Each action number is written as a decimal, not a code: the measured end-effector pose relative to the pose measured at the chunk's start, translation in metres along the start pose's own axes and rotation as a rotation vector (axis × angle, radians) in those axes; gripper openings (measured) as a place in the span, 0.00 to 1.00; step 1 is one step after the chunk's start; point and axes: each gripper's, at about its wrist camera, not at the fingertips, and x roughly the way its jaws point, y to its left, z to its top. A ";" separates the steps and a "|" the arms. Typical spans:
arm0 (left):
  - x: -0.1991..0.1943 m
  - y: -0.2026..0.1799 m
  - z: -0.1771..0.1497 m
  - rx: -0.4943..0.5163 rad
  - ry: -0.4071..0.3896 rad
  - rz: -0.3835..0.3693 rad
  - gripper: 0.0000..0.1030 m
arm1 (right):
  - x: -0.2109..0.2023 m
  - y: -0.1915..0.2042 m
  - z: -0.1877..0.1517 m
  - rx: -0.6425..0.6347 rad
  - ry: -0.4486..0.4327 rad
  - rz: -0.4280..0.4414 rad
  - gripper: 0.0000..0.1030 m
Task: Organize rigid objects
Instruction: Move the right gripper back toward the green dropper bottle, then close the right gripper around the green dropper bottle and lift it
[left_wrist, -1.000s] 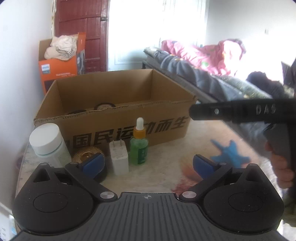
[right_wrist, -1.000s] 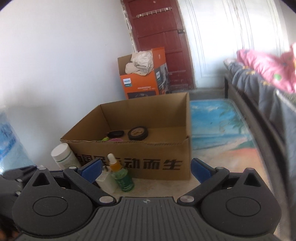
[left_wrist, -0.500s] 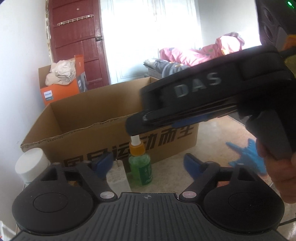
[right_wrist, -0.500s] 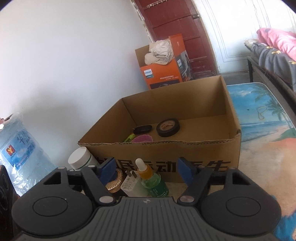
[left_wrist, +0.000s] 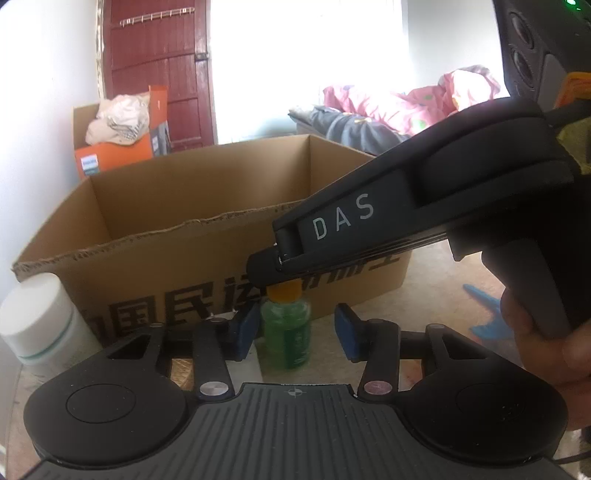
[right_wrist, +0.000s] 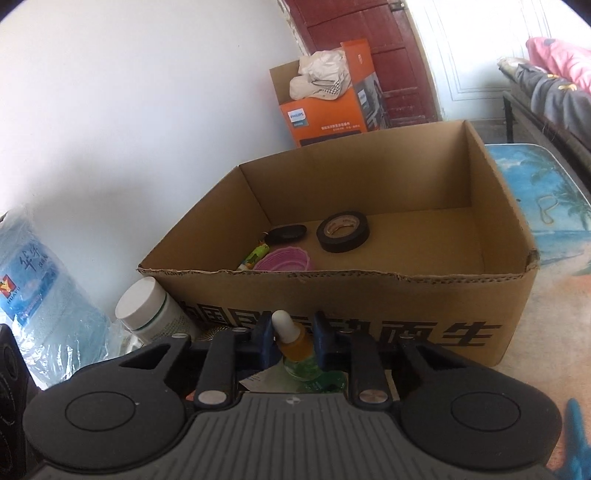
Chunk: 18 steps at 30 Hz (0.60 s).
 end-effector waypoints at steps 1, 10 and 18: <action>0.000 0.000 0.001 -0.009 -0.002 -0.003 0.44 | -0.001 0.001 0.000 -0.002 -0.001 -0.003 0.23; -0.012 -0.003 0.002 -0.071 0.004 -0.083 0.43 | -0.020 -0.008 -0.004 0.011 -0.002 -0.014 0.21; -0.028 -0.021 -0.001 -0.041 -0.001 -0.130 0.43 | -0.040 -0.016 -0.013 0.039 0.001 -0.003 0.21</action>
